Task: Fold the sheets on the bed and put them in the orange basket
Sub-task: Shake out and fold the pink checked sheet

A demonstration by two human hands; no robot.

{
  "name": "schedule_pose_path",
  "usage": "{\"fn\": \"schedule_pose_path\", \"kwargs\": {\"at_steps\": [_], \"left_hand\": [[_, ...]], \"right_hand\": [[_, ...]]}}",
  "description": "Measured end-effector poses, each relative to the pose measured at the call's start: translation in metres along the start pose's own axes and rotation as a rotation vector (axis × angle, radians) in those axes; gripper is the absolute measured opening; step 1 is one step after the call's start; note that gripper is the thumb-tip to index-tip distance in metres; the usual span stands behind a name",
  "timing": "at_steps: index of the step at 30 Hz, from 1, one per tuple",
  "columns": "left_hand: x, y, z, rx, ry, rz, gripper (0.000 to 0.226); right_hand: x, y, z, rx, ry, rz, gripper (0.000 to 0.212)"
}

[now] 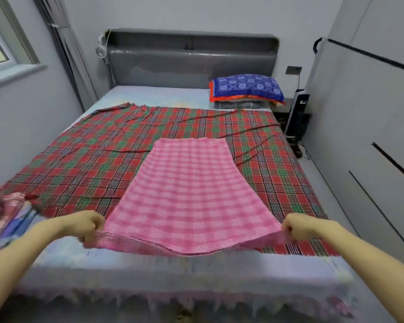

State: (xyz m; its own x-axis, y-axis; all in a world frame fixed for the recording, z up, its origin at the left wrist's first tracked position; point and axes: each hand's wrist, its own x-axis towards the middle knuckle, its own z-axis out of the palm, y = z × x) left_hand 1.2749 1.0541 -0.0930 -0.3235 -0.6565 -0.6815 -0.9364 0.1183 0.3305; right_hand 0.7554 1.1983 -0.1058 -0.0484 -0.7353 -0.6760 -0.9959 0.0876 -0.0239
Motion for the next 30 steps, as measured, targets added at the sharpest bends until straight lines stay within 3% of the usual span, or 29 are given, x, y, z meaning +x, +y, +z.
{"fn": "schedule_pose_path", "kwargs": {"at_steps": [3, 6, 10, 16, 18, 24, 30], "left_hand": [[-0.030, 0.004, 0.004, -0.195, -0.194, 0.034, 0.024], [-0.043, -0.005, -0.001, -0.221, -0.138, 0.023, 0.018], [-0.025, -0.015, 0.007, -0.252, 0.103, -0.030, 0.024], [0.049, -0.012, 0.011, -0.313, 0.578, -0.115, 0.027], [0.085, -0.011, 0.000, -0.323, 0.605, -0.131, 0.026], [0.190, -0.016, -0.033, -0.266, 0.550, -0.159, 0.025], [0.294, -0.020, -0.048, -0.278, 0.548, -0.196, 0.013]], "right_hand": [[-0.019, 0.010, 0.012, 0.028, -0.289, 0.027, 0.017], [-0.035, 0.020, 0.003, 0.140, -0.308, 0.037, 0.022], [-0.027, 0.026, -0.011, 0.461, -0.118, 0.070, 0.021], [0.047, 0.008, -0.027, 0.274, 0.243, 0.208, 0.029], [0.084, 0.003, -0.035, 0.231, 0.287, 0.297, 0.021], [0.176, -0.009, -0.046, 0.237, 0.361, 0.549, 0.026], [0.267, -0.022, -0.064, 0.130, 0.312, 0.595, 0.022]]}}
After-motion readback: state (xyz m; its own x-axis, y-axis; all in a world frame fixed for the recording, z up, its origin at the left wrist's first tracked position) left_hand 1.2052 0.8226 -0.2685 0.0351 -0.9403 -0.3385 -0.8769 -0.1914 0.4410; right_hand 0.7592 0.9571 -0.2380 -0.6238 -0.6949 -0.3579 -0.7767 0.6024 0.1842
